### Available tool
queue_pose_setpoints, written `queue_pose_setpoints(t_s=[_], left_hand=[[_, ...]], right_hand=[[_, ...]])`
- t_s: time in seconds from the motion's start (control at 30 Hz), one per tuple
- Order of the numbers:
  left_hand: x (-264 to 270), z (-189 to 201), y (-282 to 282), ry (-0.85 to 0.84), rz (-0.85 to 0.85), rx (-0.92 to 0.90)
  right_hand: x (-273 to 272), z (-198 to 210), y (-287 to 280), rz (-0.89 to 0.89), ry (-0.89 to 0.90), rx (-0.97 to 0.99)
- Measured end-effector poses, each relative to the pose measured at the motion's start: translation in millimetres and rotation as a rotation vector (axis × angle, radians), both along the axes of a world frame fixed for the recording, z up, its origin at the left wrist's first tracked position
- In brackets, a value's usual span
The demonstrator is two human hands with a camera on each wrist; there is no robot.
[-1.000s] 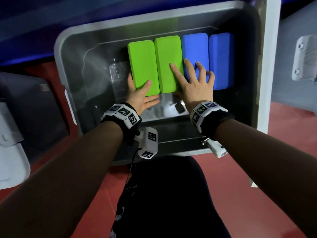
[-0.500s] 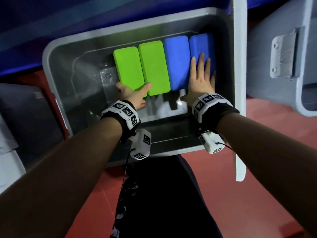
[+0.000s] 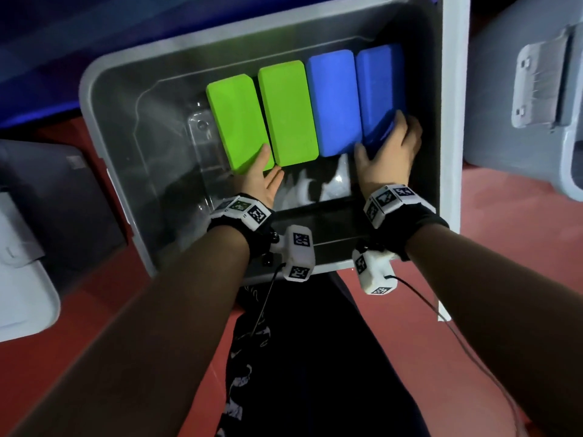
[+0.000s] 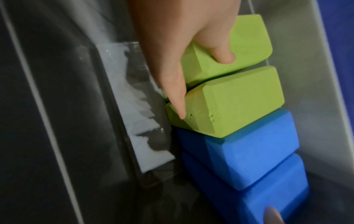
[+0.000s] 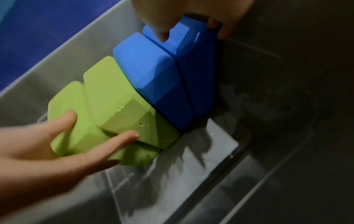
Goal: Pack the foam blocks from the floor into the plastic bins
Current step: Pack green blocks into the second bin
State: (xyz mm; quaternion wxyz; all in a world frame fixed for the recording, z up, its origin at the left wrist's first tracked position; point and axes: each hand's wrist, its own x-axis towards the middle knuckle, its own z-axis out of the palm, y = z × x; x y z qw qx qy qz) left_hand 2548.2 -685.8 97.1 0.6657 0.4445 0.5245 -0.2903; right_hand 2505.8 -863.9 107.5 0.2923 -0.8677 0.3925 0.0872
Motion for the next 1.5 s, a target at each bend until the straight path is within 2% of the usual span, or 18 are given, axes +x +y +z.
queue_pose_setpoints(t_s=[0.1, 0.2, 0.27, 0.4, 0.47, 0.53, 0.73, 0.8, 0.9, 0.93, 1.07, 1.13, 1.2, 1.3, 1.5], left_hand=[[-4.6, -1.3, 2.9, 0.107, 0.079, -0.159], [1.6, -1.8, 2.2, 0.125, 0.093, -0.245], [6.5, -1.9, -0.9, 0.116, 0.053, -0.269], [10.7, -7.7, -3.3, 0.098, -0.036, -0.305], [10.1, -7.8, -2.3, 0.104, -0.06, -0.286], [9.7, -6.6, -1.8, 0.103, -0.047, -0.275], [6.6, -5.0, 4.0, 0.025, -0.151, -0.264], [9.0, -6.0, 7.2, 0.021, -0.112, -0.272], [11.9, -12.0, 10.6, 0.054, 0.041, -0.254], [11.4, -12.4, 11.3, 0.058, 0.031, -0.251], [9.2, -11.0, 12.1, 0.071, -0.245, -0.21], [9.1, -11.0, 12.2, 0.084, -0.331, -0.178], [9.7, -8.5, 9.2, 0.082, -0.371, -0.178], [8.9, 0.5, 4.4, 0.059, -0.44, -0.18], [-2.6, 27.9, 6.8, 0.09, -0.598, -0.081]], right_hand=[[-6.1, 2.0, 7.7, -0.283, 0.016, 0.077], [0.2, -1.0, 12.9, -0.656, 0.031, 0.359], [6.6, -4.0, 6.8, -0.863, 0.016, 0.47], [24.1, -6.4, -3.2, -0.944, 0.158, 0.758], [29.8, -9.3, 0.3, -1.06, 0.013, 0.925], [31.1, -14.0, 1.5, -1.112, -0.097, 1.004], [33.8, -20.3, 10.6, -1.109, -0.136, 1.012], [33.1, -18.4, 10.4, -1.023, -0.108, 0.986], [28.6, -18.7, 9.7, -0.877, -0.065, 1.003], [28.3, -16.5, 10.1, -0.839, -0.03, 1.008], [26.6, -23.4, 9.0, -0.752, 0.187, 0.894], [18.0, -57.5, 1.0, -0.724, 0.207, 0.848], [12.7, -68.1, -0.1, -0.687, 0.201, 0.841], [16.0, -21.5, 14.2, -0.7, 0.244, 0.909], [-8.2, 9.1, 17.1, -0.677, 0.266, 0.975]])
